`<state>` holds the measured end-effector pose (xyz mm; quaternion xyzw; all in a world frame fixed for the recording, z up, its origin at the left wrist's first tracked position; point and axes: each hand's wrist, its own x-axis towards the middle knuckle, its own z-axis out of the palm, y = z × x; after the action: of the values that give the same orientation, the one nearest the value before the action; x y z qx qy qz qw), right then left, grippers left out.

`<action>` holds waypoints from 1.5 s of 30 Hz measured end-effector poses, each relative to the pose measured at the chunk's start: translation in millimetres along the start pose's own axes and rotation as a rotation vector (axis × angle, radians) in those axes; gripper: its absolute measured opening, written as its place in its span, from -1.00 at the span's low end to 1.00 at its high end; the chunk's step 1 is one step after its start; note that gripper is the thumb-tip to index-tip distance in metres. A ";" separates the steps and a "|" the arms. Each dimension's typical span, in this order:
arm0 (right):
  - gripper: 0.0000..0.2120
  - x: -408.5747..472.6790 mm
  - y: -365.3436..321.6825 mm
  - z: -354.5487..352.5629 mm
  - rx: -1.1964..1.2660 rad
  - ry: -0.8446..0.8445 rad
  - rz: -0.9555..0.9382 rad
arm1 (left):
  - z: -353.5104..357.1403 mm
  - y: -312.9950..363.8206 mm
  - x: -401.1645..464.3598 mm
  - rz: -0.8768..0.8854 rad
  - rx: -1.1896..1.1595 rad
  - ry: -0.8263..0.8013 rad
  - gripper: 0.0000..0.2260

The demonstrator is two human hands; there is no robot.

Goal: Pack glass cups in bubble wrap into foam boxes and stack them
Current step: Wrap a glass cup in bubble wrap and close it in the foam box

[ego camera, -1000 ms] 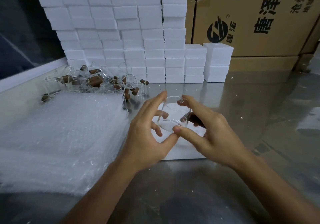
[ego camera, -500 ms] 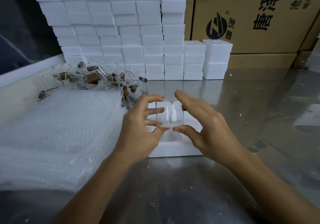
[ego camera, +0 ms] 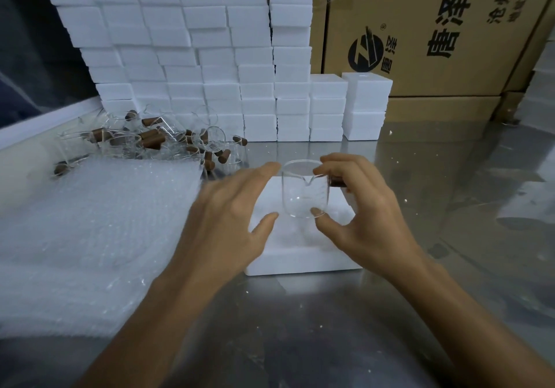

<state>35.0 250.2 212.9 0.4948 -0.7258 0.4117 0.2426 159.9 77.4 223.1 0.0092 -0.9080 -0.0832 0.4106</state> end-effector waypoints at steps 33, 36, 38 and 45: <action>-0.55 2.1 -1.4 1.2 0.030 0.096 0.132 | -35.0 -41.8 3.5 -0.806 0.463 -0.033 -0.87; -0.56 1.6 -1.8 1.2 0.034 0.094 0.184 | -38.5 -34.4 7.2 -0.596 0.451 0.192 -0.91; -0.57 1.6 -2.8 0.6 0.041 0.101 0.213 | -39.3 -23.9 12.4 -0.349 0.363 0.390 -0.90; -0.60 3.5 -5.0 -3.7 0.145 0.205 0.365 | -9.9 6.4 10.2 -0.016 0.028 0.287 -0.74</action>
<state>38.0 250.6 219.4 0.3269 -0.7433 0.5481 0.2004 160.9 81.5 238.1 0.0341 -0.8410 -0.0718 0.5351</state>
